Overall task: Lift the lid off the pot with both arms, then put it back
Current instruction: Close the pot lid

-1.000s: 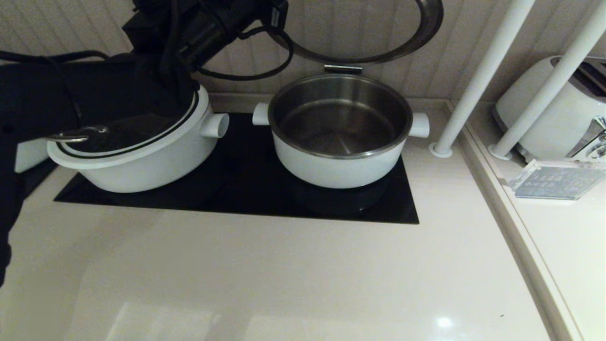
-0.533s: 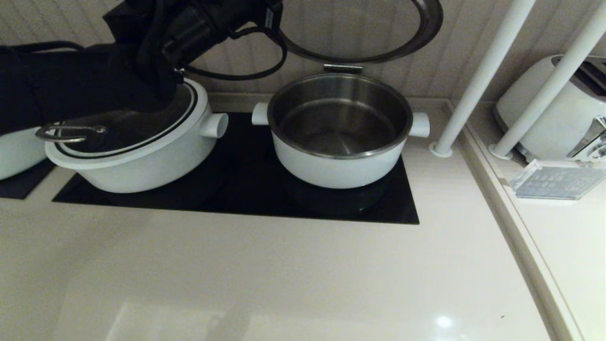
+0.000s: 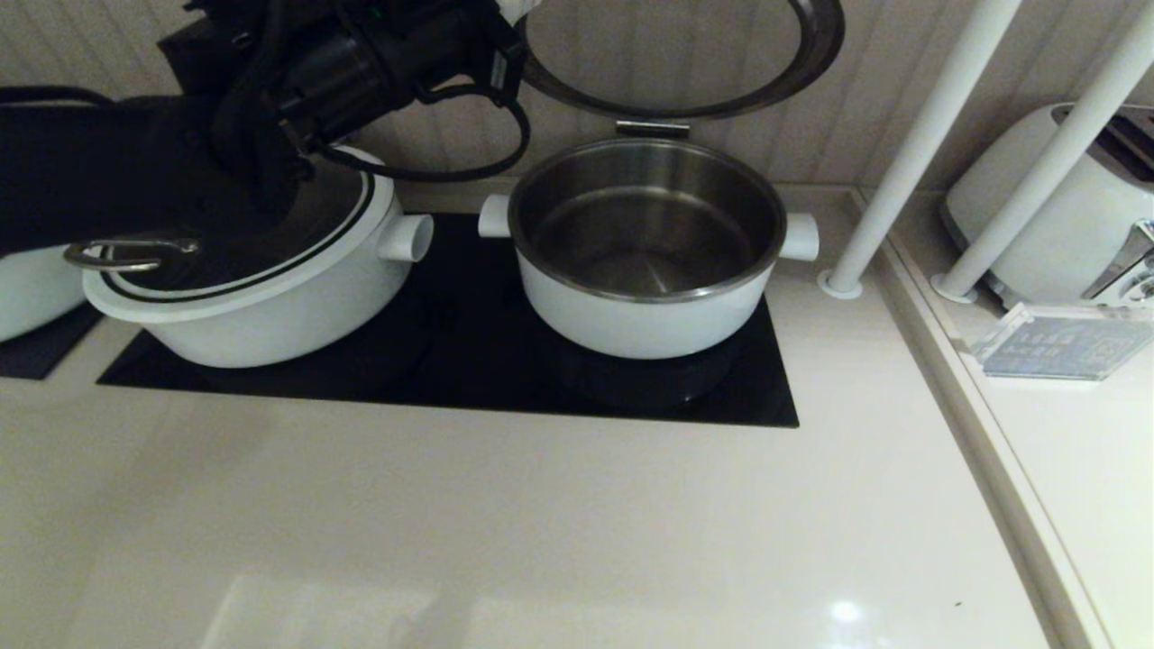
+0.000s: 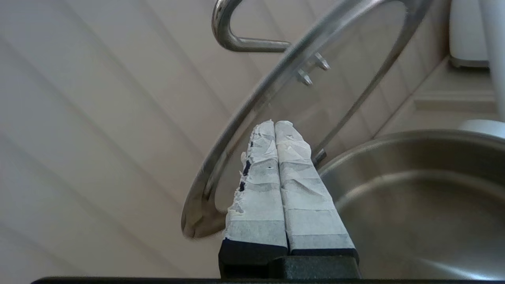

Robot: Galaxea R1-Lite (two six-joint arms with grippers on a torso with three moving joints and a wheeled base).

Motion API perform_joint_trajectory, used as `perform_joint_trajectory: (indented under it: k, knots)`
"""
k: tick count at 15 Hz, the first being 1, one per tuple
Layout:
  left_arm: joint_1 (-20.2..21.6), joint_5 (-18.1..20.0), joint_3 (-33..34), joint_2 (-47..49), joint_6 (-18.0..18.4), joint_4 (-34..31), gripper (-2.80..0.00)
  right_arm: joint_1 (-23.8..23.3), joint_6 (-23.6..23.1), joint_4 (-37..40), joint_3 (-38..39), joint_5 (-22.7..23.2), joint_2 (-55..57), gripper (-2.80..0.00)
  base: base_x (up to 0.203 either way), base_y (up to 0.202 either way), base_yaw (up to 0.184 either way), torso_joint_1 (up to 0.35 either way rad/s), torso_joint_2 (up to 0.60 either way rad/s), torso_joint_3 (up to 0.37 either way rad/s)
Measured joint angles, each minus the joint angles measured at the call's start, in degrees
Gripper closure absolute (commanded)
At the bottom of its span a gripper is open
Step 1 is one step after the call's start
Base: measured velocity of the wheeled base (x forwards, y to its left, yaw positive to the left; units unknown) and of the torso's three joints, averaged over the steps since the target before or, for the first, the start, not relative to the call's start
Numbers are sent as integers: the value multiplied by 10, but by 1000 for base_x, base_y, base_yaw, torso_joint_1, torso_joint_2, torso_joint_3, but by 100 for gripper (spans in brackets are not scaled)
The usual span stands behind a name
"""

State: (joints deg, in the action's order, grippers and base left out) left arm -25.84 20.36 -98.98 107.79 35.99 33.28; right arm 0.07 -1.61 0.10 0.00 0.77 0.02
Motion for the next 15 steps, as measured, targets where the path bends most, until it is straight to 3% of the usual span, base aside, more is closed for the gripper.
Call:
perform_joint_trajectory:
  k: [3, 8, 15]
  knots:
    - [0, 0, -4, -9, -1, 1, 0, 0, 0, 0, 0, 0, 0, 0, 0, 0, 0, 0, 0, 0]
    - [4, -2, -129, 30, -2, 4, 0, 0, 0, 0, 0, 0, 0, 0, 0, 0, 0, 0, 0, 0]
    - [20, 1, -138, 122, -2, 61, 0, 0, 0, 0, 0, 0, 0, 0, 0, 0, 0, 0, 0, 0]
